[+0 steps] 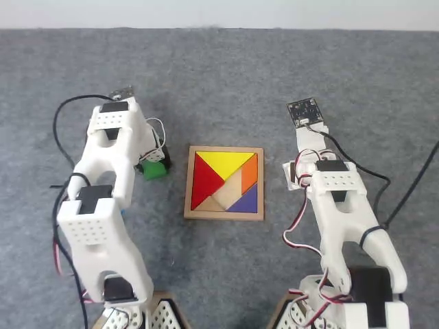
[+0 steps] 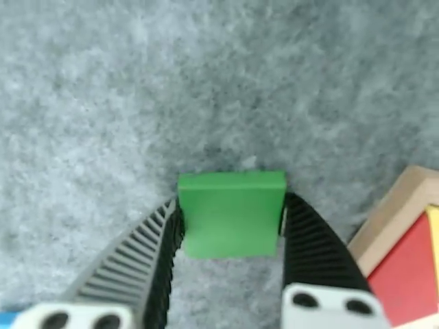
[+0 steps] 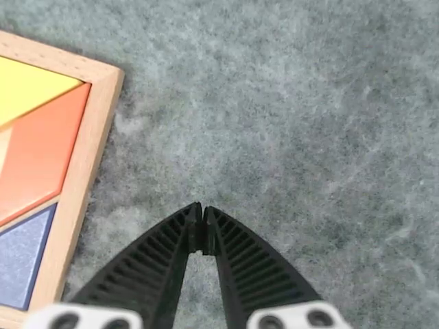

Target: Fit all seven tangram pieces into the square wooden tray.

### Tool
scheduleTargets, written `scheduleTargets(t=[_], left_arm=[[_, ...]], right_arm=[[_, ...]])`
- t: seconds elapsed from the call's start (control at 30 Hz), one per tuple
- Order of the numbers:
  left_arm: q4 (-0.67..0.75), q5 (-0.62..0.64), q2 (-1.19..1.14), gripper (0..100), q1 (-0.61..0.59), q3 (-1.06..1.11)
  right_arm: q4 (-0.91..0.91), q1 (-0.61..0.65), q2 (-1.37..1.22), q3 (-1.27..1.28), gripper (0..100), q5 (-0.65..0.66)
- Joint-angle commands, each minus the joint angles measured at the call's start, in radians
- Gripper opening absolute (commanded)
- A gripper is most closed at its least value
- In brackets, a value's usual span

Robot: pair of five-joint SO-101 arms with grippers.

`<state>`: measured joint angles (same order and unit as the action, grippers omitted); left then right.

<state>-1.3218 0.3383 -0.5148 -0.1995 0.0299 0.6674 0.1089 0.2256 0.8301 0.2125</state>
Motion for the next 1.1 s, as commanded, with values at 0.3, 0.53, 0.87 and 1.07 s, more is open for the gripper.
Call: scheduleTargets(t=[0.3,0.53,0.87,1.07], left_arm=[[-0.025,0.005,0.379,16,0.008,0.133],[-0.055,-0.074,0.502,16,0.103,0.185],[-0.034,-0.087,0.5,16,0.358,0.229],[0.153,0.147,0.5,16,0.427,0.36]], right_arm=[[-0.015,-0.01,0.058,-0.003,1.2,-0.006],[-0.013,-0.012,0.058,-0.003,1.2,-0.006],[-0.01,-0.012,0.058,-0.006,1.2,-0.005],[-0.008,-0.012,0.058,-0.008,1.2,-0.005]])
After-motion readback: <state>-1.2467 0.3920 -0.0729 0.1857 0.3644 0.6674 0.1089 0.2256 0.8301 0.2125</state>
